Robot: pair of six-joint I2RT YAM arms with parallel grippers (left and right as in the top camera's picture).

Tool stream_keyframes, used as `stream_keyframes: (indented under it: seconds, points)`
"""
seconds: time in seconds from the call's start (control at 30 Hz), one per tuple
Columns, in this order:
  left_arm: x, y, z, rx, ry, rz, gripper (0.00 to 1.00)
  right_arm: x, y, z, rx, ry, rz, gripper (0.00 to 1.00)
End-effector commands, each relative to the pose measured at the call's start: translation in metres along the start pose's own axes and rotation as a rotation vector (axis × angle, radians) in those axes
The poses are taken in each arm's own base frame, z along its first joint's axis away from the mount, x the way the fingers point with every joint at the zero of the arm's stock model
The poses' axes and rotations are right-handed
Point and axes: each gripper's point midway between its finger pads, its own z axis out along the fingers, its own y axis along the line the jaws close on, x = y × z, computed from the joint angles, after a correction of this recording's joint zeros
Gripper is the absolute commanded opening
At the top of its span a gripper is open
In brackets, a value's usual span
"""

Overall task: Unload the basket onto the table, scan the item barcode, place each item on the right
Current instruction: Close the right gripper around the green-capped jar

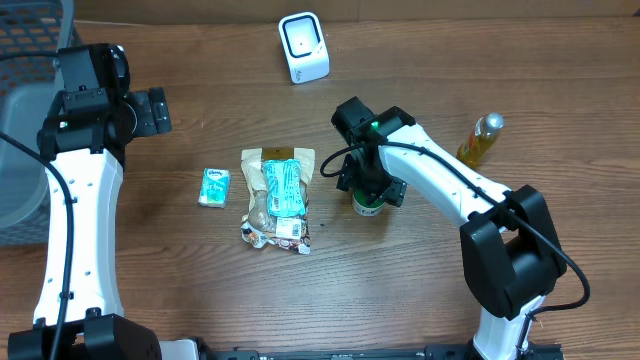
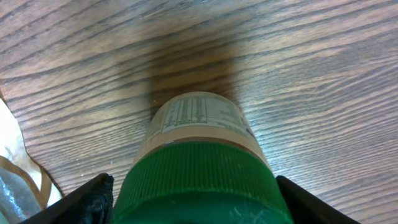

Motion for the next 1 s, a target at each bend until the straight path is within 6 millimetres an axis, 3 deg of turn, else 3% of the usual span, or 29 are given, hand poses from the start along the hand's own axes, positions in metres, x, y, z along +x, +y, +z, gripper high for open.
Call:
stream_keyframes:
  seconds: [0.0,0.4,0.73,0.97]
  points:
    - [-0.008,-0.002,-0.009,0.006,-0.029,-0.010,1.00,0.000,0.002,0.001,-0.003,0.006,-0.006,0.76]
    - [-0.008,-0.002,-0.009,0.006,-0.029,-0.010,1.00,0.004,0.002,0.001,-0.005,0.022,-0.072,0.67]
    - [-0.008,-0.002,-0.009,0.006,-0.029,-0.010,1.00,0.022,0.019,-0.002,-0.128,0.105,-0.471,0.63]
    - [-0.008,-0.002,-0.009,0.006,-0.029,-0.010,0.99,0.021,0.020,-0.002,-0.136,0.099,-0.485,0.64]
